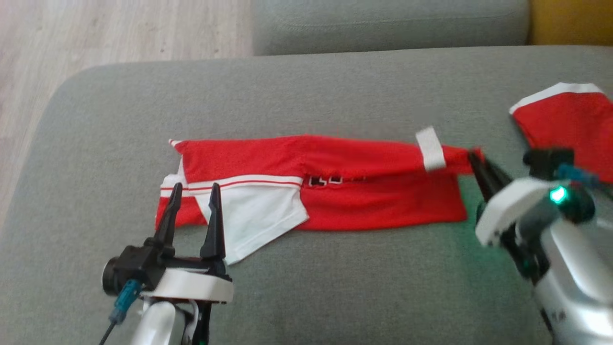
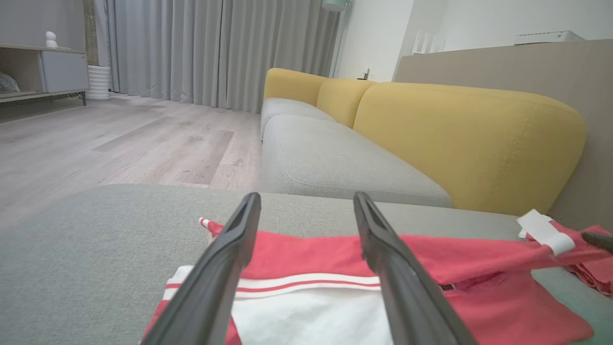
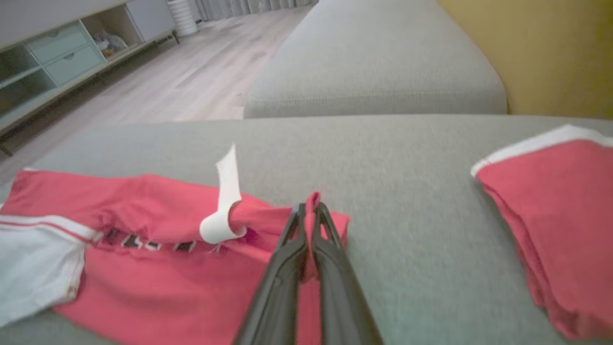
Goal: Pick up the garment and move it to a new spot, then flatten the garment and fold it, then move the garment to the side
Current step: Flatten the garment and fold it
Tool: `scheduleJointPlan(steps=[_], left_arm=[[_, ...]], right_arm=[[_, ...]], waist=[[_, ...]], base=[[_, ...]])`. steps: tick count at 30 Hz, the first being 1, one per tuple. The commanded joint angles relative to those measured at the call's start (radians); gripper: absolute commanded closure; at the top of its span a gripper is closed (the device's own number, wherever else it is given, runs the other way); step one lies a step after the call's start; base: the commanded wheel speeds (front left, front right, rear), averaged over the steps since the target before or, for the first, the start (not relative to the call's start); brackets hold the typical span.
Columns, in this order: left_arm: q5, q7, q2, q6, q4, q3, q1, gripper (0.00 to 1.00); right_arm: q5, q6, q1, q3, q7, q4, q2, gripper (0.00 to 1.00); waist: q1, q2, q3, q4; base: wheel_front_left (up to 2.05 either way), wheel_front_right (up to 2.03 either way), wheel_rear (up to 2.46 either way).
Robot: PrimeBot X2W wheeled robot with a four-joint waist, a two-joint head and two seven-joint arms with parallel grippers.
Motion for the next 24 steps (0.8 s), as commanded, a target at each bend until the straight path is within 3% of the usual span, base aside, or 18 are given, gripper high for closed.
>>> scheduleJointPlan(steps=[1,13,14,15,16,24], left_arm=[[0.008,-0.009,0.008,-0.004,-0.033,0.043,-0.024,0.00],[0.017,-0.009,0.011,-0.012,-0.029,0.042,-0.028,0.00],[0.017,-0.009,0.012,-0.013,-0.029,0.041,-0.030,0.00],[0.017,-0.009,0.012,-0.014,-0.027,0.041,-0.032,0.00],[0.018,-0.009,0.012,-0.015,-0.027,0.039,-0.034,0.00],[0.017,-0.009,0.013,-0.019,-0.017,0.031,-0.046,0.00]], right_arm=[[0.002,0.004,0.018,0.007,0.020,-0.056,-0.021,1.00],[-0.105,0.004,0.202,-0.048,0.134,-0.202,0.019,1.00],[-0.123,0.004,0.205,-0.059,0.129,-0.201,0.025,0.90],[-0.143,0.004,0.206,-0.072,0.120,-0.201,0.031,0.06],[-0.157,0.004,0.208,-0.086,0.113,-0.199,0.042,0.00],[-0.189,0.004,0.211,-0.198,0.040,-0.250,0.136,0.00]], waist=[[0.0002,0.0000,-0.010,-0.013],[0.0002,0.0000,-0.009,-0.019],[0.0002,0.0000,-0.006,-0.017],[0.0002,0.0000,-0.004,-0.015],[0.0002,0.0000,-0.002,-0.012],[0.0002,0.0000,0.003,0.003]], base=[[0.00,0.00,0.00],[0.00,0.00,0.00],[0.00,0.00,0.00],[0.00,0.00,0.00],[0.00,0.00,0.00],[0.00,0.00,0.00]])
